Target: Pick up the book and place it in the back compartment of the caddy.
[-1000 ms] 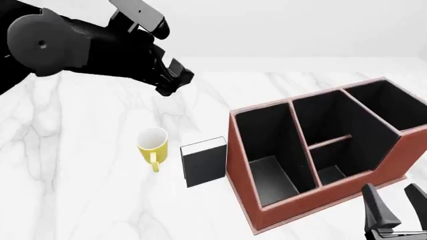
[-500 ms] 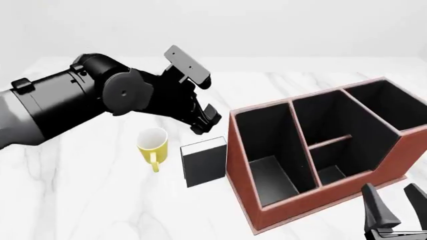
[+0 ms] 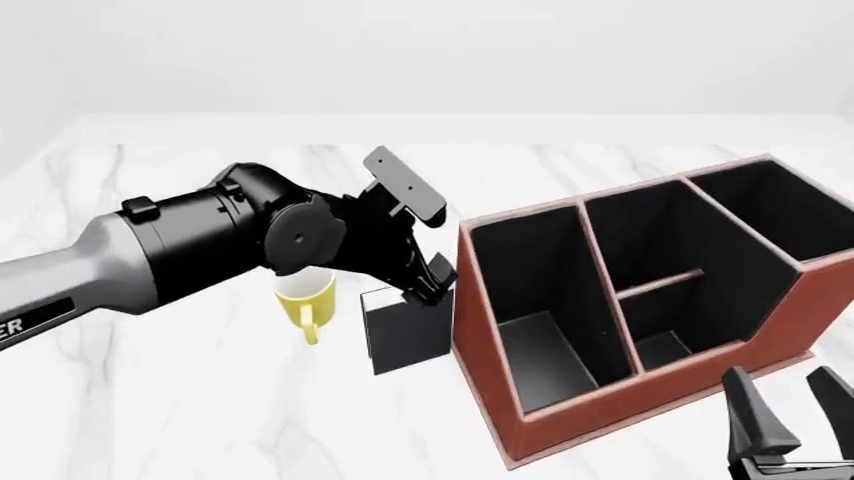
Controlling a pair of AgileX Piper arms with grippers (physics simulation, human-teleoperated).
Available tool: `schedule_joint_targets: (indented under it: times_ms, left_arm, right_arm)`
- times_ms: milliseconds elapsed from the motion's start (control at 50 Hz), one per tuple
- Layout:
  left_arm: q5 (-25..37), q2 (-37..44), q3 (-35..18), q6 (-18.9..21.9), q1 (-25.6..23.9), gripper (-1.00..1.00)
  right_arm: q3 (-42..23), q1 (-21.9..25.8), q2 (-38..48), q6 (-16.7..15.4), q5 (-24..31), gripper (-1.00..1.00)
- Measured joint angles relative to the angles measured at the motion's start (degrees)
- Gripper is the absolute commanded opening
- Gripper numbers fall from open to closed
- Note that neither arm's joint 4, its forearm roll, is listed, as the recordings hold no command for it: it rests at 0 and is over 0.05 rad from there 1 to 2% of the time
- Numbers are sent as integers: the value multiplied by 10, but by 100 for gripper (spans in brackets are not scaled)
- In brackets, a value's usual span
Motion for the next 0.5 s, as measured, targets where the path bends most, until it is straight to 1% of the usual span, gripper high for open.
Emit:
schedule_joint_targets:
  times_ms: [280, 500]
  left_arm:
    - [-9, 15, 5, 16, 7, 100]
    - [-33, 30, 21, 12, 0, 100]
  right_arm:
    - [0, 1, 3, 1, -2, 100]
    - [0, 1, 3, 1, -2, 100]
